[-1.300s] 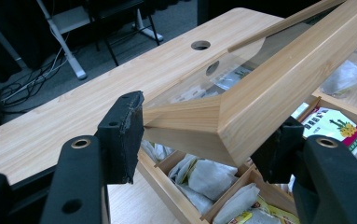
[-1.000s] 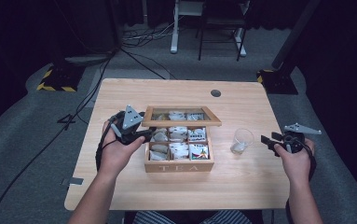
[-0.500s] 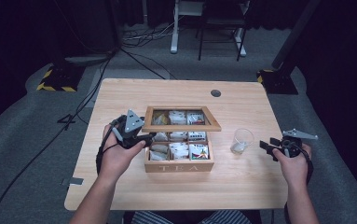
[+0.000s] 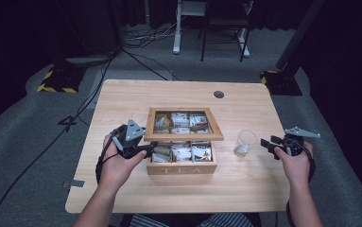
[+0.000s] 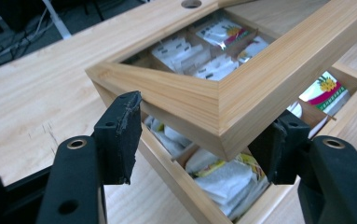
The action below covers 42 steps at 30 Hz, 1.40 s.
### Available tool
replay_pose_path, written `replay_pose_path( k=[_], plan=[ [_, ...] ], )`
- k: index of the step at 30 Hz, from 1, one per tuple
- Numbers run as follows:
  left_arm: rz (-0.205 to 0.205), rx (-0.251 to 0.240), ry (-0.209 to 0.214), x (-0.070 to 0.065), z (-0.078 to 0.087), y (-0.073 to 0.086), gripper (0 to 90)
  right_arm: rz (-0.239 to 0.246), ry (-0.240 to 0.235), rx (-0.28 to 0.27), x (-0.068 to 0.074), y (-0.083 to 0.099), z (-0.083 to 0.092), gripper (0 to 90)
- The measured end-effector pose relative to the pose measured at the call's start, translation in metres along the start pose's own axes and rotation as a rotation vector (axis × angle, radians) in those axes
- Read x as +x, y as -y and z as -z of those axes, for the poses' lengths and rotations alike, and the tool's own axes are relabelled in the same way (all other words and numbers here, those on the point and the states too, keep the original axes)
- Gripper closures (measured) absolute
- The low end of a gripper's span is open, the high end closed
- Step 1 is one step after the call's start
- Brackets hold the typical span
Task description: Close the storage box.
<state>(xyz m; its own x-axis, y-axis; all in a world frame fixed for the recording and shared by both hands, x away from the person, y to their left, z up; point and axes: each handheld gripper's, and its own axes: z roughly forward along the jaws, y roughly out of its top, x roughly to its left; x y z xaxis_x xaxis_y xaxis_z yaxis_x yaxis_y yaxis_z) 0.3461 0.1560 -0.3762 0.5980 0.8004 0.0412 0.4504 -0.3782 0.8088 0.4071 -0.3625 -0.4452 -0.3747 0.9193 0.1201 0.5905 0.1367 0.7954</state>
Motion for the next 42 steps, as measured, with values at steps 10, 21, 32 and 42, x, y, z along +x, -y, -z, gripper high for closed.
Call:
replay_pose_path(
  k=[10,21,32,42],
  plan=[
    [0.019,0.064,0.011,-0.005,-0.004,0.01,40.1,0.008,-0.02,-0.009,0.003,-0.007,-0.005,44.5],
    [0.031,0.112,0.039,-0.007,-0.001,0.014,42.3,0.004,-0.025,-0.009,0.005,-0.009,-0.007,44.4],
    [0.028,0.174,0.08,-0.008,-0.002,0.017,44.5,0.005,-0.031,-0.01,0.005,-0.01,-0.009,44.3],
    [-0.002,0.24,0.103,-0.009,-0.005,0.02,44.4,-0.001,-0.031,0.002,0.004,-0.008,-0.01,44.1]
  ],
)
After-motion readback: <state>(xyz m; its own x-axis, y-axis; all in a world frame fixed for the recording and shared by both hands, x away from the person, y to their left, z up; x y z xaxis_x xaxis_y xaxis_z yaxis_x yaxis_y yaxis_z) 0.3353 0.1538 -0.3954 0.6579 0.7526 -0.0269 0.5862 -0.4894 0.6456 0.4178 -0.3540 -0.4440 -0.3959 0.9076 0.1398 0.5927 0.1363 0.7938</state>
